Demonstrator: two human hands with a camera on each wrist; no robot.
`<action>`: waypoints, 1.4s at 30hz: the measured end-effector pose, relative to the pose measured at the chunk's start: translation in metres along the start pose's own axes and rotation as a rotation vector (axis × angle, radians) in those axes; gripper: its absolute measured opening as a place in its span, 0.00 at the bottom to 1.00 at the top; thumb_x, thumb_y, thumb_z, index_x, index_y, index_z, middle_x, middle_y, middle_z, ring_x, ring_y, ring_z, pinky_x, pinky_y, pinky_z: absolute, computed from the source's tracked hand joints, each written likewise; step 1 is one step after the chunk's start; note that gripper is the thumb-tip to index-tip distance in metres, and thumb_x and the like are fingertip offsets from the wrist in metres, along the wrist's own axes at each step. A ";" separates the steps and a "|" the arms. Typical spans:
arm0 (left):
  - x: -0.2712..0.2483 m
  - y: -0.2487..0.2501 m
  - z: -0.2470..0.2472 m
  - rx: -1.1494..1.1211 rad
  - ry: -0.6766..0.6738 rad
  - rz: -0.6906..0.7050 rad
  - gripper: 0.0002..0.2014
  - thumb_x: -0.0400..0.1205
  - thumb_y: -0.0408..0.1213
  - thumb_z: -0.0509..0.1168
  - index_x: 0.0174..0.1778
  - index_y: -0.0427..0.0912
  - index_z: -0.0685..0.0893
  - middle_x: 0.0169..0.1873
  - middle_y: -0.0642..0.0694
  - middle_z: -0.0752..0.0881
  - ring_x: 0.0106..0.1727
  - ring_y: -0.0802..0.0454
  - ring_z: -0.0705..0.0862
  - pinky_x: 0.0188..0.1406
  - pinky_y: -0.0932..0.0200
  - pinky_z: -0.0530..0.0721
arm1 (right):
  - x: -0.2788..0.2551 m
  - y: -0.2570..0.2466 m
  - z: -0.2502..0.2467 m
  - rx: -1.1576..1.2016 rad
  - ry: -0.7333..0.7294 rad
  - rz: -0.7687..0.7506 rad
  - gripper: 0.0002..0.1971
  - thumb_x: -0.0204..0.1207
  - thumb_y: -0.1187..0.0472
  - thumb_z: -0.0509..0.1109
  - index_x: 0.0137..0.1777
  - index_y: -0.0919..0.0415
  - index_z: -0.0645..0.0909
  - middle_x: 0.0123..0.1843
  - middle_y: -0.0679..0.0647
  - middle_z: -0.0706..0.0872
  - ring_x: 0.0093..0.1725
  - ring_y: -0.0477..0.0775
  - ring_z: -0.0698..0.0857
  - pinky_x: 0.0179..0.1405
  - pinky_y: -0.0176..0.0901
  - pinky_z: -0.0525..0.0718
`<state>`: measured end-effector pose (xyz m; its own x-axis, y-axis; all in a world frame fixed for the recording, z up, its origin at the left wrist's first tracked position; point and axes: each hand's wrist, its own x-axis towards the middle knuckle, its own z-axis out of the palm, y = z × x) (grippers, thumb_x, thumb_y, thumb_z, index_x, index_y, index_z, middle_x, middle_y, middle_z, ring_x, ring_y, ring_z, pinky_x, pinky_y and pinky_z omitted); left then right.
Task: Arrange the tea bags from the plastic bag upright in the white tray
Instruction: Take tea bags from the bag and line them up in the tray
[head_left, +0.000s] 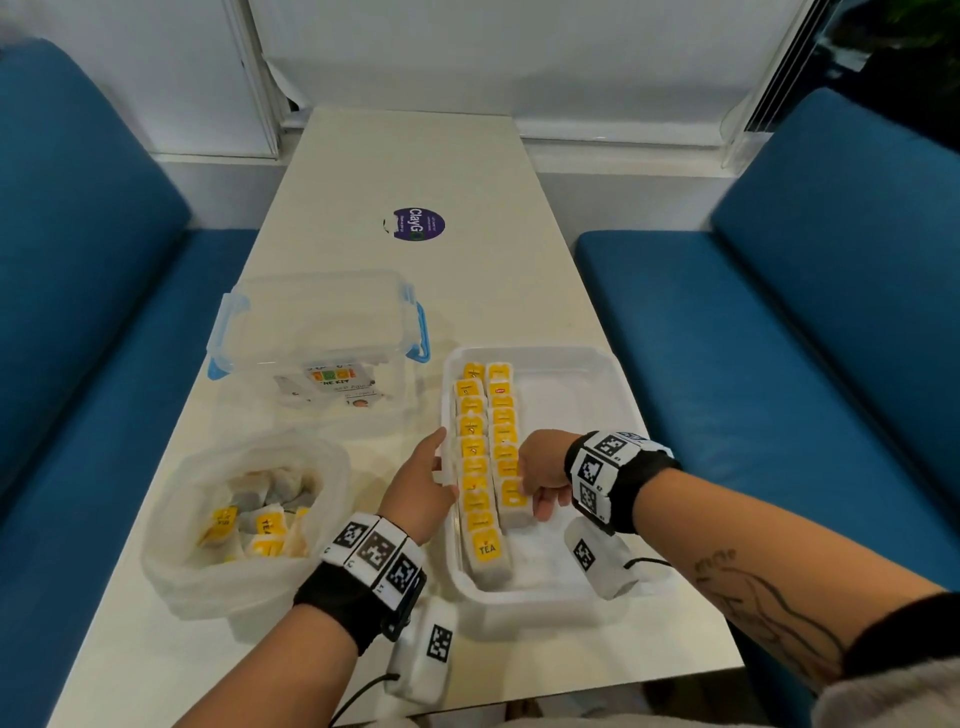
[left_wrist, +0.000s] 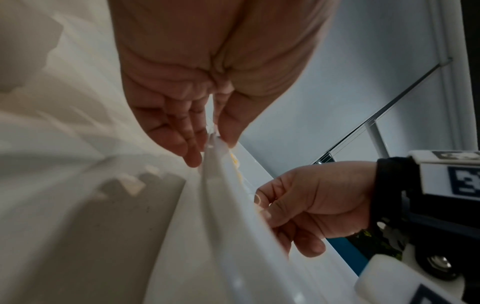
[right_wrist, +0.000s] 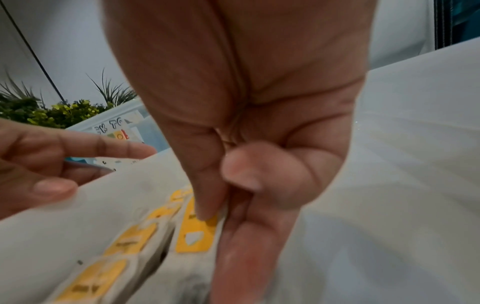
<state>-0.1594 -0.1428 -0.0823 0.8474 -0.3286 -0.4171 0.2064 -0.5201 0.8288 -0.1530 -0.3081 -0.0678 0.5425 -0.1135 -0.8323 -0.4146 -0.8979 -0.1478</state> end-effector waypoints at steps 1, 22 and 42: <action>0.000 0.000 0.000 -0.006 0.000 -0.001 0.34 0.80 0.25 0.63 0.80 0.48 0.59 0.66 0.41 0.77 0.65 0.42 0.80 0.68 0.48 0.77 | 0.001 0.000 0.000 0.011 -0.007 0.013 0.14 0.83 0.63 0.60 0.36 0.67 0.74 0.15 0.50 0.83 0.12 0.41 0.78 0.26 0.35 0.77; -0.018 0.042 -0.051 0.015 0.015 0.207 0.22 0.80 0.33 0.65 0.71 0.47 0.73 0.70 0.47 0.75 0.61 0.53 0.79 0.54 0.62 0.75 | -0.041 -0.025 -0.045 0.011 0.388 -0.140 0.18 0.77 0.48 0.69 0.37 0.64 0.80 0.31 0.55 0.86 0.24 0.49 0.81 0.21 0.36 0.75; -0.066 -0.090 -0.163 0.529 0.332 -0.195 0.27 0.79 0.35 0.62 0.75 0.54 0.71 0.77 0.40 0.61 0.72 0.41 0.72 0.68 0.51 0.74 | -0.026 -0.225 0.077 -0.454 0.393 -0.681 0.21 0.76 0.52 0.68 0.65 0.63 0.77 0.63 0.61 0.78 0.62 0.63 0.80 0.59 0.51 0.79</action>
<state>-0.1542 0.0545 -0.0682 0.9423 0.0274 -0.3337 0.1744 -0.8909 0.4194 -0.1304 -0.0704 -0.0543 0.8094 0.4413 -0.3876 0.3699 -0.8956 -0.2473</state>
